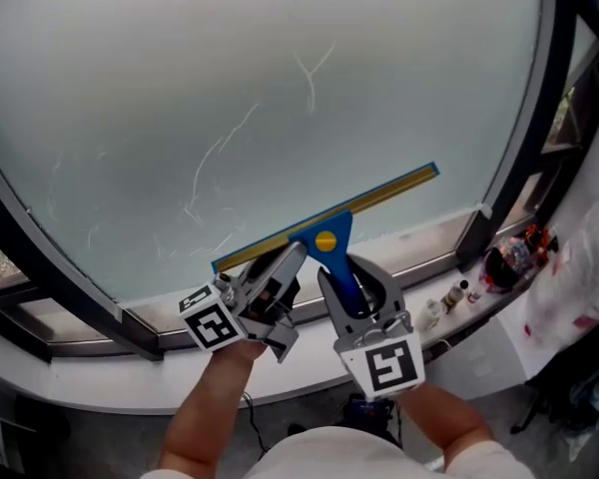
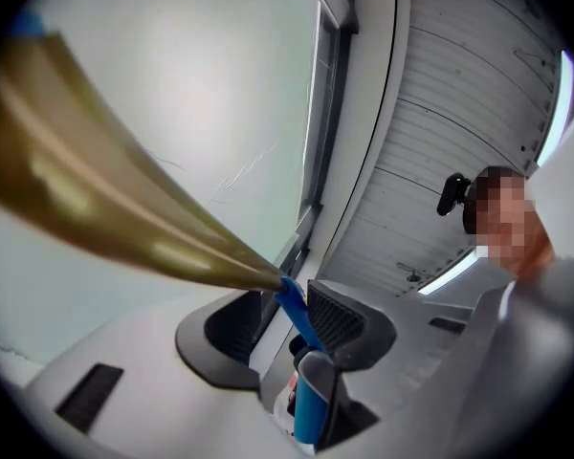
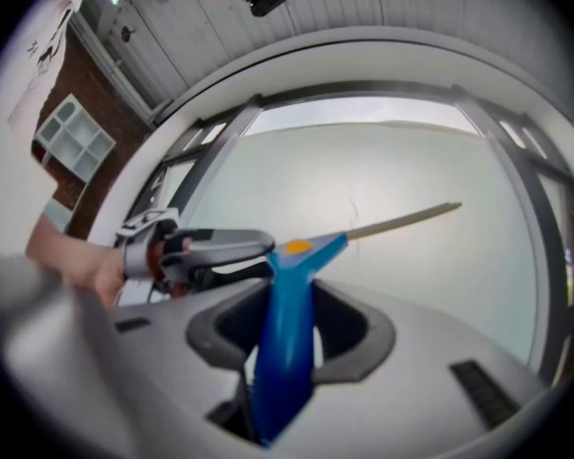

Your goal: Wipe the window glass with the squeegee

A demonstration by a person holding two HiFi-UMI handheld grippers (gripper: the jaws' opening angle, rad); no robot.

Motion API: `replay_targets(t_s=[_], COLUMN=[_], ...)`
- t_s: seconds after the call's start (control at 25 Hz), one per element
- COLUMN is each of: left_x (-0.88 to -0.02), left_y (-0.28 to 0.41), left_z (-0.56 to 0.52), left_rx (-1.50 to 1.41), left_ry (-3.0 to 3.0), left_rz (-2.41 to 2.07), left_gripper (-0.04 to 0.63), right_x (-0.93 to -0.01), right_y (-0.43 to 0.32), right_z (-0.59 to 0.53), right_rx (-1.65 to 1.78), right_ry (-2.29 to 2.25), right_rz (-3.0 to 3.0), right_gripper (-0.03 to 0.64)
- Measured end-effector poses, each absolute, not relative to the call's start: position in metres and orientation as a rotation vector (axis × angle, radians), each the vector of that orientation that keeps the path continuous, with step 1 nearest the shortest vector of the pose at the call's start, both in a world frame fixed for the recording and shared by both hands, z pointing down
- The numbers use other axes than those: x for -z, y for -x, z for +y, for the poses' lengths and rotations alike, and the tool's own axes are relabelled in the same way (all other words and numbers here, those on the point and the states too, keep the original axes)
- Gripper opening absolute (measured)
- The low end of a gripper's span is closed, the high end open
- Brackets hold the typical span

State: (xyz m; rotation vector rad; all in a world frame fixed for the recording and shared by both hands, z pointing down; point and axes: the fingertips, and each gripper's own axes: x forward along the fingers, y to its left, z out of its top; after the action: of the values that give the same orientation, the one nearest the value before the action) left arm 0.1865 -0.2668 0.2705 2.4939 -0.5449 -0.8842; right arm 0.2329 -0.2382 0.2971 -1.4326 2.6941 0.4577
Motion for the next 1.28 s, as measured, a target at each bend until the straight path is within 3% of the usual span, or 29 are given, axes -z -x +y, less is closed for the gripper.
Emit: replay_targets(t_s=[0.8, 1.28], left_x=[-0.244, -0.165], left_y=[-0.199, -0.189], left_z=[-0.299, -0.317], left_rx=[0.637, 0.456], left_ry=[-2.769, -2.984], left_rz=[-0.946, -1.224], left_gripper=[0.160, 0.156], right_x=[-0.270, -0.108], right_y=[-0.312, -0.351], right_z=[-0.351, -0.460], right_rx=[-0.153, -0.101], right_ry=[1.497, 1.478], right_rz=[2.694, 2.610], right_gripper=[0.149, 0.149])
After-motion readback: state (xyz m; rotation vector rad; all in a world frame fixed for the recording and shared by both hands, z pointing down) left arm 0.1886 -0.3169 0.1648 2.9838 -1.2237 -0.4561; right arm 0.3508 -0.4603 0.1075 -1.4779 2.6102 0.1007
